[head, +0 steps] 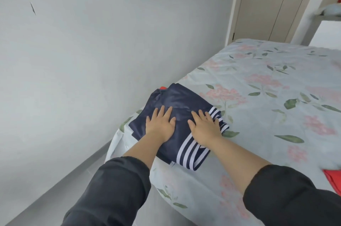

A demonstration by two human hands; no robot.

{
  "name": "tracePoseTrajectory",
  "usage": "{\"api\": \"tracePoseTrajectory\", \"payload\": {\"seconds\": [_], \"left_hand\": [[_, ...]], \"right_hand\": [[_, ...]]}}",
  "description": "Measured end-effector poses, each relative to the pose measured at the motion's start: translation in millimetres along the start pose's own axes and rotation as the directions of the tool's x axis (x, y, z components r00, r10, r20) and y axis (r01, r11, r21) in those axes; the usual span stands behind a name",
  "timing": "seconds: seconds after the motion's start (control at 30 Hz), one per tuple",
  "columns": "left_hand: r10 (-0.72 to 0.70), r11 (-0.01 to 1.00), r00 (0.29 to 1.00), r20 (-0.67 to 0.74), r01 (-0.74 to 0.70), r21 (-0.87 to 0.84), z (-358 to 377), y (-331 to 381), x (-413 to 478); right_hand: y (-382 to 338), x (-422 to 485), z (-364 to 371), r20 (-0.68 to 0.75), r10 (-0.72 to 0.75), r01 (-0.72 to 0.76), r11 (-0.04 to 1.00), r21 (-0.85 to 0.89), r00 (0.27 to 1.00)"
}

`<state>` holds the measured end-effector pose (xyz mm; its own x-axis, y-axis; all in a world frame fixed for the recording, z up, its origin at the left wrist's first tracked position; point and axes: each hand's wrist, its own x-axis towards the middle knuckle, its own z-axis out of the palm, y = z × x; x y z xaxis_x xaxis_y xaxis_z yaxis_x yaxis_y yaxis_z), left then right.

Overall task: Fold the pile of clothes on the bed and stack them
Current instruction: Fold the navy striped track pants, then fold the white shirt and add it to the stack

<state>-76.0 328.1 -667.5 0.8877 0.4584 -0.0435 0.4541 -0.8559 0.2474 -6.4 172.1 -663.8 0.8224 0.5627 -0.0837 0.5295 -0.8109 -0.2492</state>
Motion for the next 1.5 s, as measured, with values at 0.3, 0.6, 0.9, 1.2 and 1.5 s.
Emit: {"api": "tracePoseTrajectory", "payload": {"seconds": [0.3,0.6,0.9,1.2,1.5], "left_hand": [[0.252,0.957,0.959,-0.131,-0.227,0.181,-11,70,-49],[0.417,0.907,0.909,-0.016,-0.417,-0.063,19,226,-144],[0.555,0.819,0.832,-0.025,-0.551,-0.161,81,319,-241],[0.627,0.777,0.779,0.026,-0.623,-0.093,135,355,-259],[0.75,0.657,0.659,-0.055,-0.752,-0.055,169,426,-292]], "right_hand": [[52,-72,-21,-0.153,0.057,-0.068,0.996,-0.064,0.987],[178,-220,-67,-0.258,0.329,-0.366,0.924,-0.111,0.908],[260,-347,-42,-0.367,0.603,-0.577,0.794,0.19,0.708],[299,-375,-11,-0.392,0.644,-0.61,0.759,0.227,0.657],[351,-406,-25,-0.465,0.774,-0.592,0.63,0.503,0.429]]}}
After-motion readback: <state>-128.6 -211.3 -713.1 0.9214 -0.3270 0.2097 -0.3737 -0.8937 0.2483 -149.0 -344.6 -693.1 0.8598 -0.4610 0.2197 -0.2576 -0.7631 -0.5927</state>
